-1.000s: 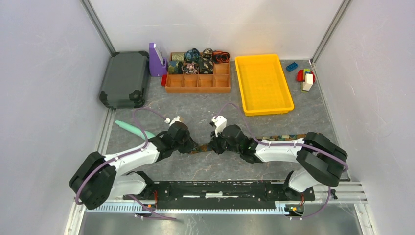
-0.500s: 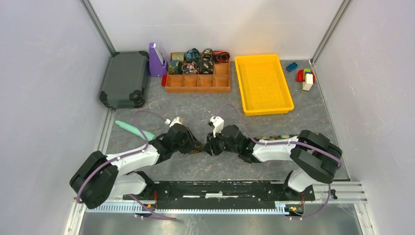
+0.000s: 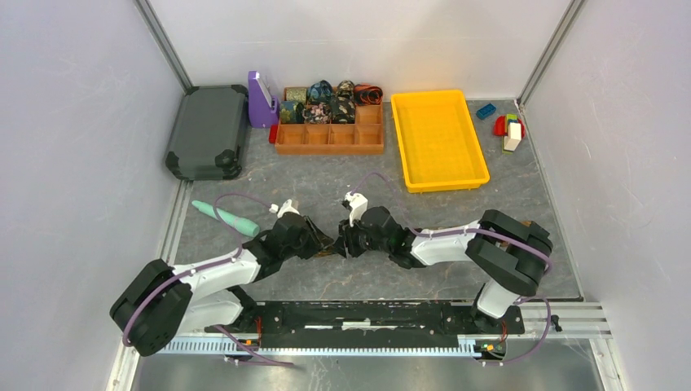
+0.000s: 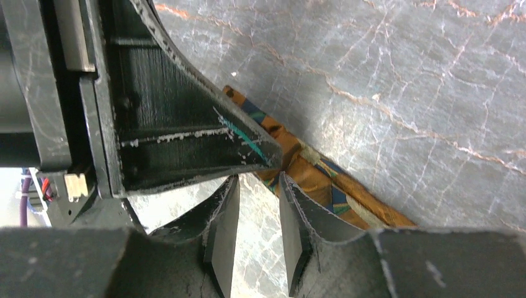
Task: Roll the ties
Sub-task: Roll the tie at the center of the board.
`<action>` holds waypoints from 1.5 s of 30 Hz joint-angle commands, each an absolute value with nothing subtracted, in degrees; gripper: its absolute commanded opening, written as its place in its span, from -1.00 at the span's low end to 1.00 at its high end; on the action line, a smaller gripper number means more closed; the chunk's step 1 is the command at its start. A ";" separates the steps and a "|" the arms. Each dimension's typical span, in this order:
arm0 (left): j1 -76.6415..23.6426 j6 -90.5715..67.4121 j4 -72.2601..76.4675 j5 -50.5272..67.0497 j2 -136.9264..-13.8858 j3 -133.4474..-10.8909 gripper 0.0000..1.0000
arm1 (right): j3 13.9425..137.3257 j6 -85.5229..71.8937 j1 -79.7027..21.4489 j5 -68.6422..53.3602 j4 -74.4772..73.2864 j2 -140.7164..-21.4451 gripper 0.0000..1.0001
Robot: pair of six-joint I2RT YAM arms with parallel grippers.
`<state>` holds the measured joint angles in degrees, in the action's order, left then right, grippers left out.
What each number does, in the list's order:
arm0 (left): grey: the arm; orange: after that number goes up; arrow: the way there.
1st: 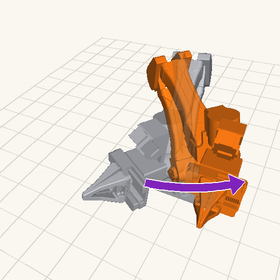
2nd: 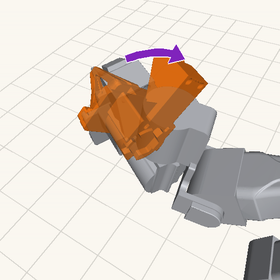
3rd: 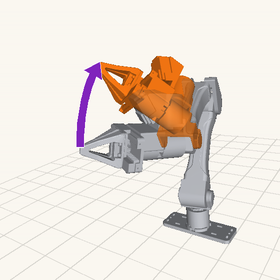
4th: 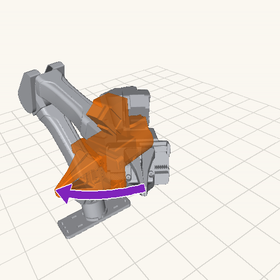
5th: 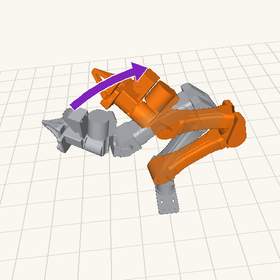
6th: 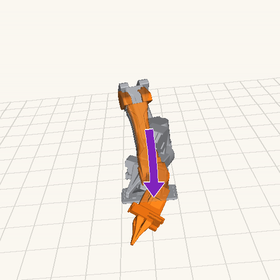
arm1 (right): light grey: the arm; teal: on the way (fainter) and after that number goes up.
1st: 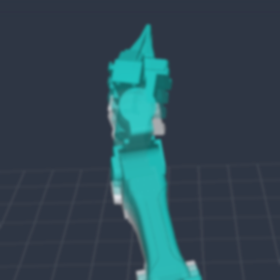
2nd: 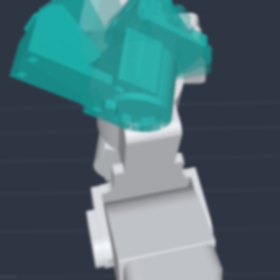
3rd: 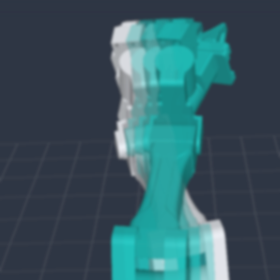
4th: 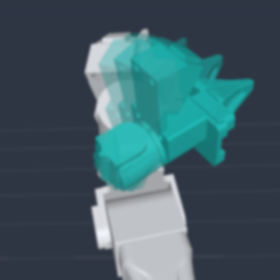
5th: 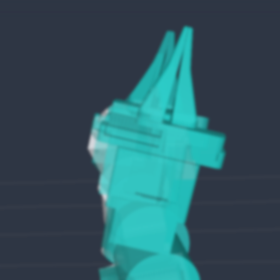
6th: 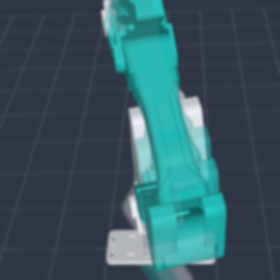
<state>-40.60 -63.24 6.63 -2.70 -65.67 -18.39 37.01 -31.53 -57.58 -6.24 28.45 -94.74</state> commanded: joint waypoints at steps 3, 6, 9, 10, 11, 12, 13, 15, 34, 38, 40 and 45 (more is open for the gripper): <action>-40.80 -65.65 8.74 -4.10 -62.57 -16.90 -0.36 | 41.07 -33.85 -57.39 -5.13 30.00 -96.98 -0.27; -40.79 -65.66 8.71 -4.31 -61.99 -16.70 -0.39 | 41.81 -34.27 -57.41 -4.62 29.37 -98.22 -0.28; -40.78 -65.79 8.79 -4.17 -61.94 -16.86 -0.40 | 41.92 -34.42 -57.37 -4.17 29.14 -99.30 -0.31; -40.78 -65.66 8.79 -4.07 -61.97 -16.92 -0.40 | 41.84 -34.43 -57.39 -3.96 29.04 -99.53 -0.32; -40.79 -65.66 8.79 -3.96 -61.97 -16.96 -0.41 | 41.76 -34.38 -57.38 -3.66 29.00 -99.74 -0.34; -40.78 -65.68 8.79 -3.83 -61.95 -17.01 -0.41 | 41.76 -34.31 -57.39 -3.55 28.94 -99.92 -0.35; -40.78 -65.57 8.79 -3.78 -61.93 -17.05 -0.41 | 41.72 -34.13 -57.39 -3.14 28.67 -100.09 -0.36; -40.78 -65.46 8.72 -3.49 -61.78 -17.22 -0.42 | 41.74 -34.06 -57.33 -2.35 27.77 -100.35 -0.37; -40.87 -56.47 -11.58 -11.32 -53.47 -23.03 -0.56 | 39.47 -34.89 -57.39 -1.14 26.64 -101.44 -0.49; -40.87 -56.76 -8.52 -9.07 -57.18 -21.77 -0.62 | 39.20 -34.88 -57.38 -1.05 26.54 -101.15 -0.50; -40.87 -56.86 -7.86 -8.59 -58.39 -21.02 -0.66 | 39.10 -34.80 -57.39 -0.97 26.37 -101.03 -0.51; -40.96 -57.04 -7.16 -8.85 -58.67 -19.11 -0.70 | 39.28 -34.68 -57.42 -0.70 26.07 -100.43 -0.51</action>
